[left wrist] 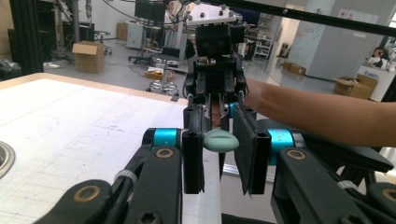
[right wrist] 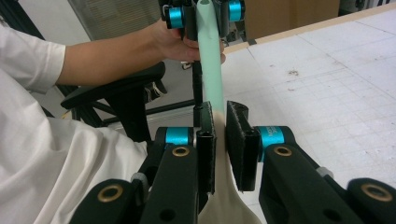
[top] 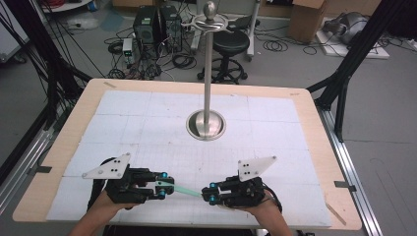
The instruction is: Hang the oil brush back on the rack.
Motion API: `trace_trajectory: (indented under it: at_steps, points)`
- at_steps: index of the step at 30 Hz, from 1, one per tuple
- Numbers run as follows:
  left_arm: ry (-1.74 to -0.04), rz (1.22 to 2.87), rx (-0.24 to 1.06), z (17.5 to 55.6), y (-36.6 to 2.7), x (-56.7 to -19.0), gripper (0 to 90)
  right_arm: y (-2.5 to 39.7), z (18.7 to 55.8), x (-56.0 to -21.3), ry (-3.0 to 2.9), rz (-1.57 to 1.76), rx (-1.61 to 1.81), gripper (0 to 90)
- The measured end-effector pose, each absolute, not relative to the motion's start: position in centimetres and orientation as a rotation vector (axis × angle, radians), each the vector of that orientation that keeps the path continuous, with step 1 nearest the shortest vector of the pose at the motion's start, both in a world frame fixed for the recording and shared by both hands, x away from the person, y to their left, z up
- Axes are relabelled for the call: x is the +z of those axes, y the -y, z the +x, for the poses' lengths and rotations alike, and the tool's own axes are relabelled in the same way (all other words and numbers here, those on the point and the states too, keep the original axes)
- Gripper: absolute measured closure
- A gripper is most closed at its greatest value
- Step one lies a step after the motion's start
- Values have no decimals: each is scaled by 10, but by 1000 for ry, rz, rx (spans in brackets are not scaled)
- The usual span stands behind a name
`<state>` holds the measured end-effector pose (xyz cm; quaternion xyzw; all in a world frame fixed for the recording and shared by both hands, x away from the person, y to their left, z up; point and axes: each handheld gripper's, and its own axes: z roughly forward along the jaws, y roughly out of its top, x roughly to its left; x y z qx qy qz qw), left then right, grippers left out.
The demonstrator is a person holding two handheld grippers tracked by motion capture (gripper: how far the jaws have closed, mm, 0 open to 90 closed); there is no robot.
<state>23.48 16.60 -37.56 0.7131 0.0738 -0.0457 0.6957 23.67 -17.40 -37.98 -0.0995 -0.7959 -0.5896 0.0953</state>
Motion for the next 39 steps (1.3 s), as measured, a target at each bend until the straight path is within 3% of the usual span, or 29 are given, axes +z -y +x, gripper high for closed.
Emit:
trace_trajectory:
  at_steps: [9, 10, 14, 21, 29, 39]
  points:
    - [-183, 1590, -115, 235, -167, -371, 755, 172, 238, -380, 2357, -311, -1752, 798]
    - [-194, 1593, -114, 236, -167, -370, 756, 171, 238, -380, 2368, -339, -1758, 708]
    - [-224, 1615, -98, 236, -168, -365, 756, 169, 237, -377, 2430, -396, -1767, 605]
    - [-253, 1658, -89, 237, -169, -351, 755, 156, 232, -367, 2594, -390, -1733, 578]
    - [-251, 1747, -97, 238, -166, -340, 755, 134, 232, -363, 2647, -265, -1637, 663]
    - [-260, 1718, -108, 238, -164, -339, 755, 128, 233, -365, 2656, -218, -1599, 798]
